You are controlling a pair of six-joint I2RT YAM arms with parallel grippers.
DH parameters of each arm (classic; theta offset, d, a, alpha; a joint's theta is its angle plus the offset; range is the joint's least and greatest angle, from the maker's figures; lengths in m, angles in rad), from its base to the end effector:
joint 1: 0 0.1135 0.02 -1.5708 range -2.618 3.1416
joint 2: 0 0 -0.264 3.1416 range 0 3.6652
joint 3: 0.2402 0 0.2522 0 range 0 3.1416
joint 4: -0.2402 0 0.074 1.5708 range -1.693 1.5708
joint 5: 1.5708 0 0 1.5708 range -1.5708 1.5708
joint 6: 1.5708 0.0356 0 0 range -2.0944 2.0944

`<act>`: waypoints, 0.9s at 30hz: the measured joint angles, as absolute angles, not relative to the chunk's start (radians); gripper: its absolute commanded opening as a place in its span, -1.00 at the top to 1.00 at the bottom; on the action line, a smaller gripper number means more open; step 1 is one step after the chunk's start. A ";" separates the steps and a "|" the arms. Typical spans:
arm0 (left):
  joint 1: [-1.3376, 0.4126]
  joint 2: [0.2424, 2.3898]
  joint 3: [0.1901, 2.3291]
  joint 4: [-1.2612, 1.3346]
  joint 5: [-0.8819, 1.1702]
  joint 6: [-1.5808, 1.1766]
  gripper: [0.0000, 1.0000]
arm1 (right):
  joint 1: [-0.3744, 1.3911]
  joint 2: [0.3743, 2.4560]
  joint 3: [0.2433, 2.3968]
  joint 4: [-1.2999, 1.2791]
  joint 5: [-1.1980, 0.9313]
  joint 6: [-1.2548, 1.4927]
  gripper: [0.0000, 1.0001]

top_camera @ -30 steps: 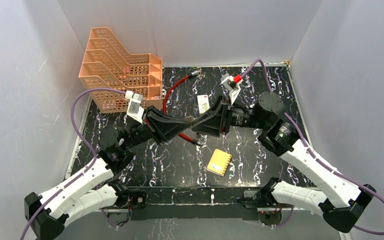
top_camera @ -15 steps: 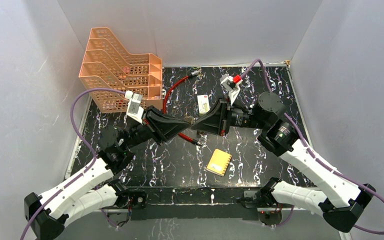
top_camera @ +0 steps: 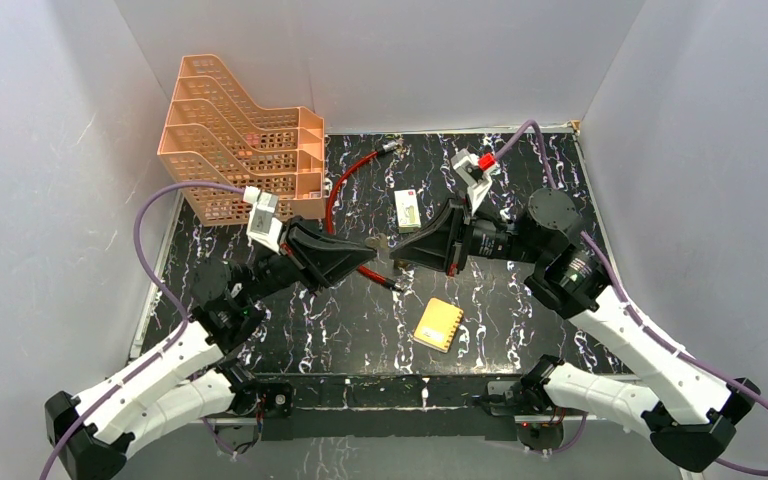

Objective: Unlock with the key

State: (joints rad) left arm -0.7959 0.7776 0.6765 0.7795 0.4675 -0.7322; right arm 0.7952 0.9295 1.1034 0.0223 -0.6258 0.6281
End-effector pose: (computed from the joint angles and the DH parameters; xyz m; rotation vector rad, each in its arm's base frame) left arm 0.1033 -0.1284 0.4001 0.5228 0.9715 -1.5982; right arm 0.1208 0.1530 0.4466 -0.7175 1.4517 1.5678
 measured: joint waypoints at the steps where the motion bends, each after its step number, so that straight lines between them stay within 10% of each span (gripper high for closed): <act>1: -0.796 0.776 0.676 0.776 0.467 -0.729 1.00 | 0.795 0.928 1.104 0.017 -0.623 0.625 1.00; 7: -0.796 0.752 0.676 0.702 0.452 -0.675 1.00 | 0.795 0.927 1.118 -0.033 -0.607 0.619 1.00; 10: -0.796 0.736 0.677 0.650 0.436 -0.642 0.58 | 0.795 0.921 1.118 -0.059 -0.601 0.614 1.00; 15: -0.796 0.716 0.678 0.589 0.394 -0.601 0.47 | 0.795 0.905 1.126 -0.109 -0.601 0.596 1.00; 20: -0.796 0.704 0.680 0.564 0.377 -0.584 -0.37 | 0.795 0.899 1.153 -0.146 -0.599 0.564 1.00; 27: -0.796 0.673 0.741 0.413 0.328 -0.473 -0.79 | 0.795 0.952 1.337 -0.374 -0.547 0.400 1.00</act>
State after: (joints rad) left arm -0.7963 0.6731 0.7414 0.4126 0.3279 -0.4728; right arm 0.7952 0.9520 1.3373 -0.3744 -0.5472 0.4000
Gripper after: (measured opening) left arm 0.856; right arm 0.011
